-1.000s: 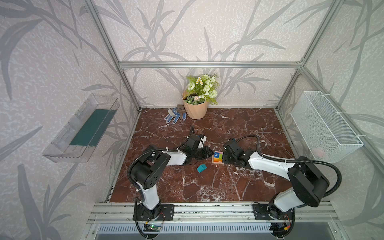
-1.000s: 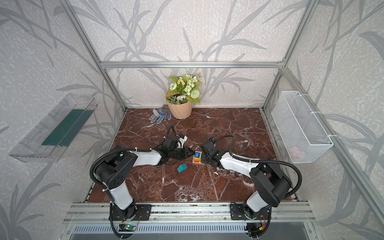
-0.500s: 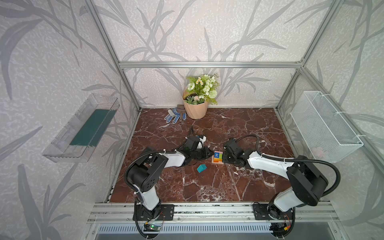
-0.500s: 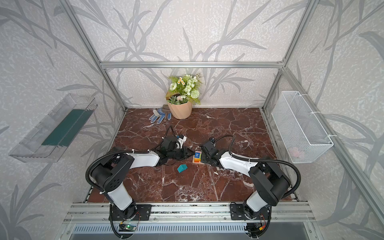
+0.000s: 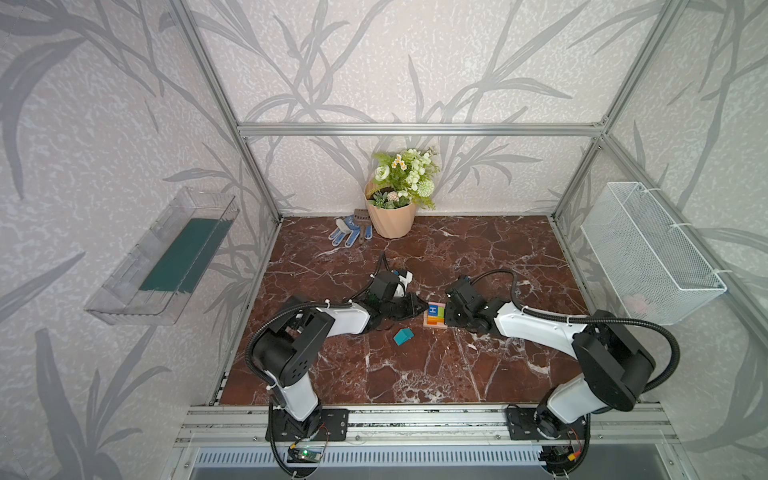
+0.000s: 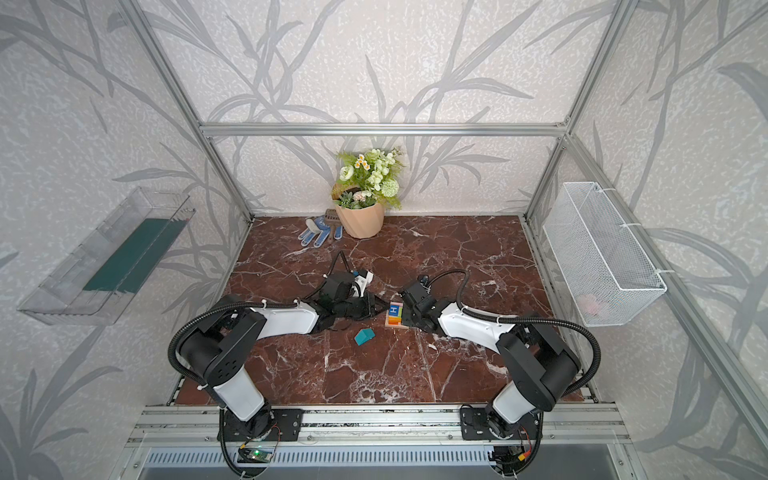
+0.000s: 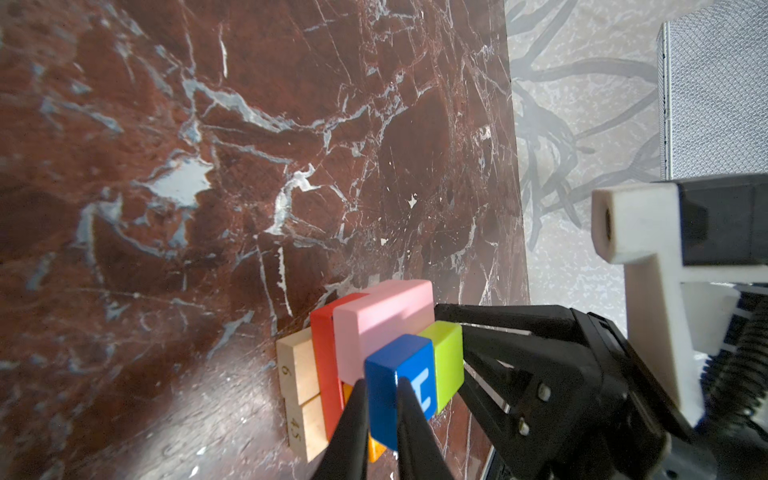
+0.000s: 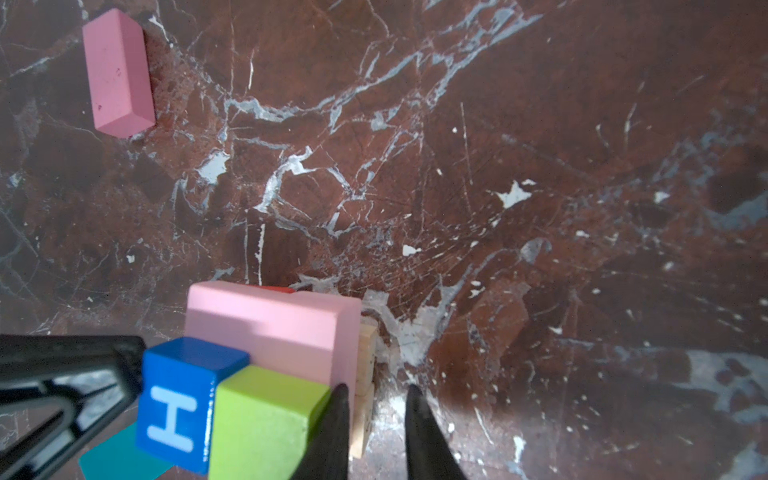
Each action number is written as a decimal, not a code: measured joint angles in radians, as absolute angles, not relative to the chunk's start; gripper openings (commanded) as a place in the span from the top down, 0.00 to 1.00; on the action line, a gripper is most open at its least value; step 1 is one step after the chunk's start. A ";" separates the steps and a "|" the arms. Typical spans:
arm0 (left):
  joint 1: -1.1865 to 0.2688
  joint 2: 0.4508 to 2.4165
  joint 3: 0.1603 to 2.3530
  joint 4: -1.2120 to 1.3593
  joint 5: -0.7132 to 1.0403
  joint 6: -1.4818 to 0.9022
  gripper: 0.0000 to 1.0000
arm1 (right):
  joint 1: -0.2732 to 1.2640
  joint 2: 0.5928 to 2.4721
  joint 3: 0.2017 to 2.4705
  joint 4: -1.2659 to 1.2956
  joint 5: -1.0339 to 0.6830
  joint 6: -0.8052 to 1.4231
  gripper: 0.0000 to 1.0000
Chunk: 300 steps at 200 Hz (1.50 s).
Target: Build the wood block tower
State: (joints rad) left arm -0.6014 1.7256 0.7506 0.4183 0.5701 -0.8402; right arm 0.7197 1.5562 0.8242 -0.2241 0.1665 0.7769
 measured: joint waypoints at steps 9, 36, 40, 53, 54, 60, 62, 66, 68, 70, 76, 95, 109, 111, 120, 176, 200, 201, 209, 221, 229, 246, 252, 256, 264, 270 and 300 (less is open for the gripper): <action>-0.601 1.726 0.751 0.418 0.570 -0.840 0.83 | 0.722 1.547 0.824 -0.233 0.171 0.777 0.72; -0.601 1.720 0.751 0.403 0.563 -0.838 0.83 | 0.734 1.489 0.822 -0.258 0.196 0.776 0.69; -0.601 1.718 0.751 0.399 0.560 -0.838 0.83 | 0.736 1.478 0.820 -0.261 0.200 0.776 0.69; -0.601 1.705 0.750 0.382 0.551 -0.837 0.83 | 0.744 1.441 0.813 -0.265 0.208 0.774 0.69; -0.601 1.703 0.750 0.380 0.551 -0.837 0.83 | 0.744 1.439 0.813 -0.265 0.209 0.775 0.68; -0.601 1.694 0.750 0.373 0.548 -0.837 0.83 | 0.749 1.422 0.809 -0.268 0.213 0.774 0.68; -0.601 1.691 0.750 0.372 0.548 -0.837 0.83 | 0.750 1.417 0.808 -0.269 0.214 0.774 0.68; -0.601 1.684 0.749 0.368 0.547 -0.837 0.83 | 0.753 1.407 0.806 -0.272 0.218 0.774 0.68; -0.601 1.681 0.749 0.368 0.547 -0.837 0.83 | 0.754 1.404 0.805 -0.274 0.220 0.774 0.68; -0.601 1.677 0.749 0.366 0.547 -0.837 0.83 | 0.756 1.399 0.804 -0.275 0.221 0.774 0.68; -0.601 1.667 0.748 0.365 0.546 -0.837 0.83 | 0.760 1.387 0.802 -0.281 0.227 0.774 0.67; -0.601 1.642 0.745 0.365 0.542 -0.837 0.83 | 0.775 1.357 0.793 -0.290 0.236 0.773 0.67; -0.601 1.630 0.741 0.364 0.540 -0.837 0.83 | 0.789 1.347 0.787 -0.291 0.238 0.773 0.67; -0.601 1.628 0.740 0.363 0.540 -0.837 0.83 | 0.792 1.346 0.787 -0.291 0.238 0.773 0.67; -0.601 1.623 0.736 0.362 0.537 -0.837 0.83 | 0.805 1.346 0.787 -0.290 0.239 0.773 0.67; -0.601 1.621 0.733 0.360 0.526 -0.838 0.83 | 0.850 1.386 0.787 -0.288 0.238 0.775 0.68; -0.601 1.634 0.733 0.382 0.534 -0.842 0.83 | 0.850 1.403 0.787 -0.284 0.239 0.776 0.68; -0.601 1.634 0.733 0.383 0.535 -0.842 0.83 | 0.850 1.404 0.787 -0.283 0.239 0.776 0.68; -0.600 1.642 0.733 0.393 0.542 -0.847 0.83 | 0.850 1.411 0.787 -0.280 0.239 0.777 0.68; -0.600 1.656 0.733 0.408 0.551 -0.854 0.83 | 0.850 1.422 0.787 -0.276 0.239 0.778 0.69; -0.600 1.665 0.733 0.418 0.555 -0.858 0.83 | 0.850 1.430 0.788 -0.273 0.239 0.778 0.69; -0.599 1.681 0.733 0.430 0.562 -0.866 0.83 | 0.850 1.446 0.788 -0.273 0.239 0.778 0.69; -0.599 1.684 0.733 0.434 0.564 -0.868 0.83 | 0.850 1.449 0.788 -0.273 0.240 0.778 0.69; -0.599 1.686 0.733 0.435 0.566 -0.868 0.83 | 0.850 1.451 0.788 -0.273 0.240 0.778 0.69; -0.598 1.689 0.733 0.439 0.569 -0.868 0.83 | 0.850 1.455 0.788 -0.273 0.242 0.778 0.69; -0.598 1.689 0.733 0.441 0.570 -0.868 0.83 | 0.850 1.457 0.788 -0.273 0.244 0.779 0.69; -0.598 1.689 0.733 0.447 0.571 -0.869 0.83 | 0.850 1.468 0.794 -0.271 0.246 0.779 0.69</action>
